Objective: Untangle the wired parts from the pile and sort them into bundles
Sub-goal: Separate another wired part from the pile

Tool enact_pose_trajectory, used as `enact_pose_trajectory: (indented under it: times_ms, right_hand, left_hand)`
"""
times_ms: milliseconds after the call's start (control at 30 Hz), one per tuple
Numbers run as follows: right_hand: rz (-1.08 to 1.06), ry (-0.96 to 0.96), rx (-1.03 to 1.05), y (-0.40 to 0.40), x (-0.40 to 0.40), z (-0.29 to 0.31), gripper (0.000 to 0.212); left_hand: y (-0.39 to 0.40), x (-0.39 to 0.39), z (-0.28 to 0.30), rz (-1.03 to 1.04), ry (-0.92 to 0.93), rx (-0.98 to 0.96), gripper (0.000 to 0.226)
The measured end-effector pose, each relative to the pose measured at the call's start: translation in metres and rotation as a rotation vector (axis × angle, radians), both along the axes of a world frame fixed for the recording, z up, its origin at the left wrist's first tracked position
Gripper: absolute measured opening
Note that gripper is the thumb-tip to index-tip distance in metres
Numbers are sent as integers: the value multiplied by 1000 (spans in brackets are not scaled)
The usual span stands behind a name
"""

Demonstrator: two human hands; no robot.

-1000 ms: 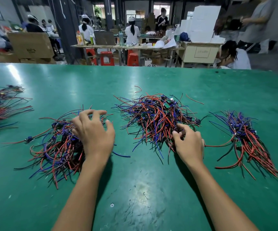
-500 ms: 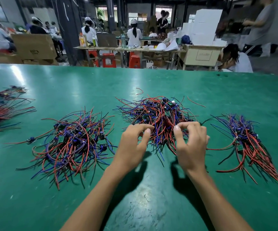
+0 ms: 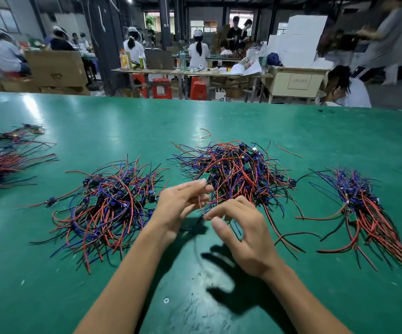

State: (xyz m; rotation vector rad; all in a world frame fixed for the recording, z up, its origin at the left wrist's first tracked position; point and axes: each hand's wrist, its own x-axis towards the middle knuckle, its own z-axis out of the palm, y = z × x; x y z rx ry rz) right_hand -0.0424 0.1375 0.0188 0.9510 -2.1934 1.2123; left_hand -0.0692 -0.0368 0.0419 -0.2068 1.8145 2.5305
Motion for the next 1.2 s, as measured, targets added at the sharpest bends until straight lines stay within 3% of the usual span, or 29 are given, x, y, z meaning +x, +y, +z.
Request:
enact_pose_trajectory:
  times_ms: [133, 233, 300, 400, 533, 700, 767, 900, 1033, 1200]
  right_hand:
    - [-112, -82, -134, 5, -7, -4, 51]
    - [-239, -173, -242, 5, -14, -7, 48]
    - [-331, -221, -275, 5, -18, -7, 35]
    - [-327, -290, -280, 5, -25, -6, 19]
    - [-217, -317, -211, 1, -28, -3, 28]
    - [-176, -409, -299, -1, -31, 1, 28]
    - [-181, -403, -349, 2, -31, 4, 28]
    - [-207, -253, -360, -1, -20, 7, 21]
    - [-147, 51, -149, -9, -7, 0, 26]
    - [100, 118, -47, -22, 7, -11, 23]
  left_hand:
    - [-10, 2, 12, 127, 163, 96, 12]
    - [-32, 1, 19, 430, 333, 124, 14]
    - [-52, 0, 19, 718, 365, -67, 20]
    - [-79, 5, 9, 1039, 242, -519, 29]
    - [-93, 11, -2, 950, 18, -988, 31]
    - [-80, 12, 2, 962, -25, -1070, 28]
    - [-69, 11, 4, 952, 68, -1129, 22]
    - [-30, 2, 5, 653, 364, -921, 12]
    - [3, -5, -6, 197, 171, -439, 26]
    - [7, -7, -12, 15, -41, -60, 38]
